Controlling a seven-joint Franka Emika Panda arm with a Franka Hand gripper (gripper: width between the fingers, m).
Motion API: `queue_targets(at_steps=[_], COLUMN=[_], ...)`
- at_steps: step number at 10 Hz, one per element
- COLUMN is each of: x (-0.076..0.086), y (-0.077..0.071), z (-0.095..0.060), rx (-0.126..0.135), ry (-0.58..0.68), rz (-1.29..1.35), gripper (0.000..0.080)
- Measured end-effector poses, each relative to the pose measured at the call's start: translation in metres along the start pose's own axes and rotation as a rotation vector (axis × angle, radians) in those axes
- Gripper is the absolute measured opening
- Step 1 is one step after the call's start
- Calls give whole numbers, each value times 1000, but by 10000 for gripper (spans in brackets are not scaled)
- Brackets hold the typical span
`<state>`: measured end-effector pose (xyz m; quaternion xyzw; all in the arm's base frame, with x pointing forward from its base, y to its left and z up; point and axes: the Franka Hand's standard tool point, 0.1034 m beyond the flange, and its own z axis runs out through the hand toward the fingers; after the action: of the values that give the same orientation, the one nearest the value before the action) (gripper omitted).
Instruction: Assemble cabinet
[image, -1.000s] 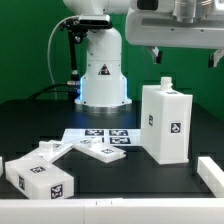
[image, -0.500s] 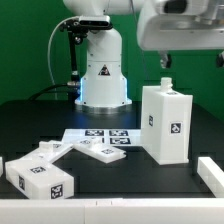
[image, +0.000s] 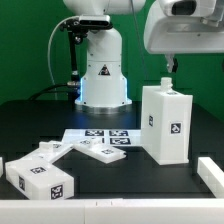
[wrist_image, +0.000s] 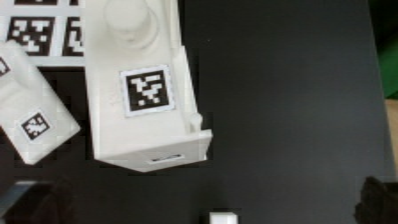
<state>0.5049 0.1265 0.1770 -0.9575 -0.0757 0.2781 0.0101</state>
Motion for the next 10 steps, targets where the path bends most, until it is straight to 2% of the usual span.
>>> queue_targets(at_steps=[1,2,6,7,8,9,10], x=[3,7,7,13,21,25,25], y=[0,-3,-1,-7,-22,-35,-35], z=[-1,-3,-3,1,6,9,9], rx=[-34,-51,-52,-105,-158,-198,-197], ry=[-2,3,4,4,17,33,33], rz=[-142,-260,-478,-564,-614,-615,-621], gripper=[796,796,796,796,796,796,796])
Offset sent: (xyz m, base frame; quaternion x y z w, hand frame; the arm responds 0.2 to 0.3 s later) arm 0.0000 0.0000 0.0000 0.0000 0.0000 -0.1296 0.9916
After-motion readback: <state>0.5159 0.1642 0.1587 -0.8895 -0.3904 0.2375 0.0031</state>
